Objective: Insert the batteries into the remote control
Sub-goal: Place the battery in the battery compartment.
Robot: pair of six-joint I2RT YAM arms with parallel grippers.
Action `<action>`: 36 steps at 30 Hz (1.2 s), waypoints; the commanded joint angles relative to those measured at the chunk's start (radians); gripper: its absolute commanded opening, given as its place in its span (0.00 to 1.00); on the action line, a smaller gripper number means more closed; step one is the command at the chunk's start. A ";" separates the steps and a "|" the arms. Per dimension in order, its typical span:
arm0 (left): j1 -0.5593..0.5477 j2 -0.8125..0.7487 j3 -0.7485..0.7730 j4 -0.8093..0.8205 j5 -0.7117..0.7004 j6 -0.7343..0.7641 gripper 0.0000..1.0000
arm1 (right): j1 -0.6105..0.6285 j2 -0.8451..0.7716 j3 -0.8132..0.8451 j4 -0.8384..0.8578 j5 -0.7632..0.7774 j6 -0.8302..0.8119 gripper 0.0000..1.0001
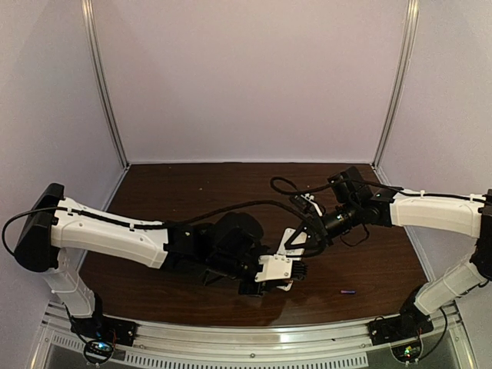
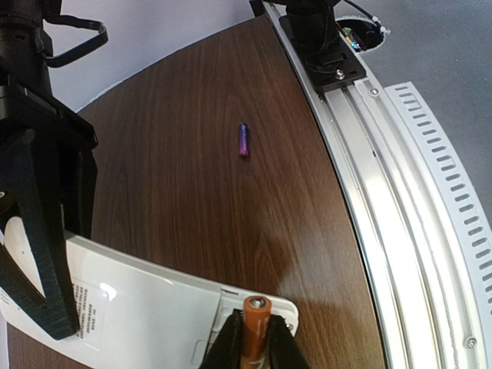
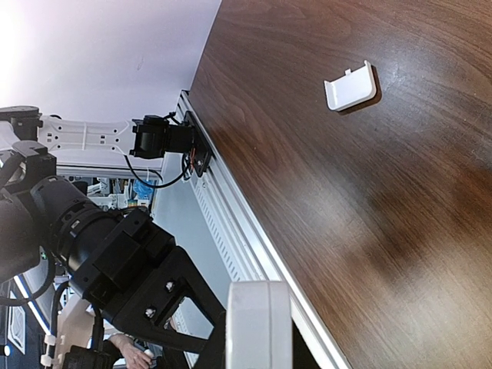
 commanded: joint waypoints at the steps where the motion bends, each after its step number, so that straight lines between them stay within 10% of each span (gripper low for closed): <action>1: 0.008 0.005 -0.019 -0.062 -0.046 0.010 0.16 | 0.011 -0.042 0.018 0.054 -0.092 0.034 0.00; 36: 0.048 -0.142 -0.045 0.030 -0.081 -0.200 0.64 | 0.000 0.021 -0.007 0.103 0.020 0.077 0.00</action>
